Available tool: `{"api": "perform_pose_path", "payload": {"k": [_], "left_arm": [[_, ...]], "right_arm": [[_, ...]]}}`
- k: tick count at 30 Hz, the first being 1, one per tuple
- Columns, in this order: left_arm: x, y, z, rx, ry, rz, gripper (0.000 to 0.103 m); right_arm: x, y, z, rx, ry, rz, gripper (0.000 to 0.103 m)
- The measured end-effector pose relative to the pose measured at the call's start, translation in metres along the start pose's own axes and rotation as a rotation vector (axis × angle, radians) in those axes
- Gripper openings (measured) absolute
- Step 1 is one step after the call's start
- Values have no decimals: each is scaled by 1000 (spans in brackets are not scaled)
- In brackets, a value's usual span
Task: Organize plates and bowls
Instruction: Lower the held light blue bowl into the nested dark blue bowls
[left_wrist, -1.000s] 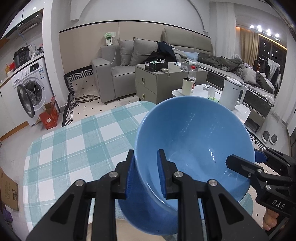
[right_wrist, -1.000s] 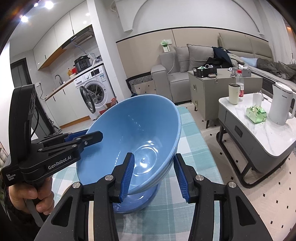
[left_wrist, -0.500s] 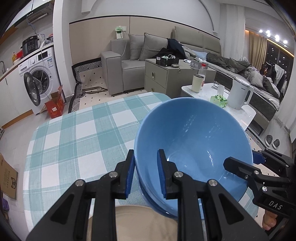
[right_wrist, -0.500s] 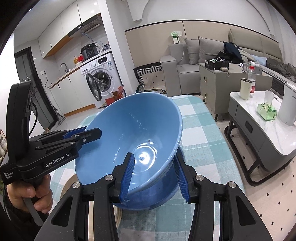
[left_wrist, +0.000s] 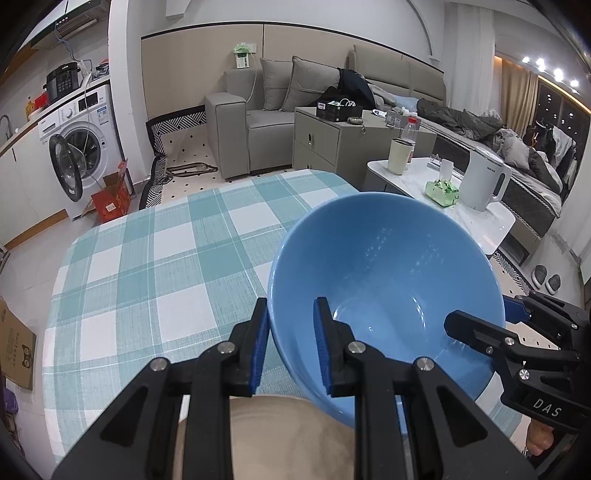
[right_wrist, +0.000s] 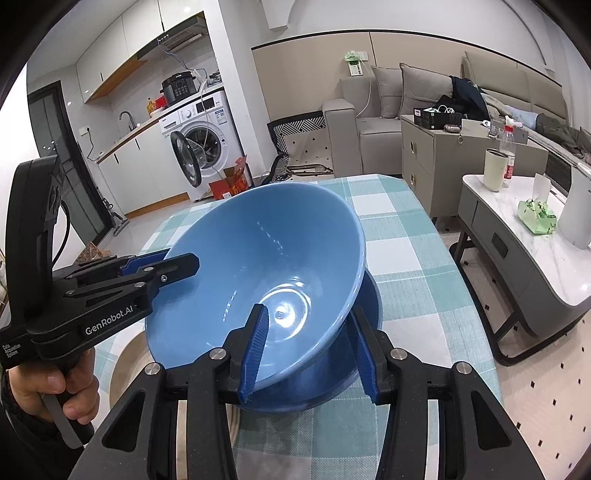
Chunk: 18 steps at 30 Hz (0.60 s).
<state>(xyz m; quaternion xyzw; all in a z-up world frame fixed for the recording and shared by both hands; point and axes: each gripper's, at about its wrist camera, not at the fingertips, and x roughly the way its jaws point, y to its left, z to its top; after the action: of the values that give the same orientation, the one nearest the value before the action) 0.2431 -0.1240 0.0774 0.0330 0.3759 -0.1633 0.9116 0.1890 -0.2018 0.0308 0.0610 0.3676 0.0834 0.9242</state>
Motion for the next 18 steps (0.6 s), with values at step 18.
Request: {"api": "perform_pose_path", "payload": {"k": [18], "left_arm": [[14,-3,-8,15,31,13,21]], "right_arm": [[12,1,-8,-50,19,-70,45]]}}
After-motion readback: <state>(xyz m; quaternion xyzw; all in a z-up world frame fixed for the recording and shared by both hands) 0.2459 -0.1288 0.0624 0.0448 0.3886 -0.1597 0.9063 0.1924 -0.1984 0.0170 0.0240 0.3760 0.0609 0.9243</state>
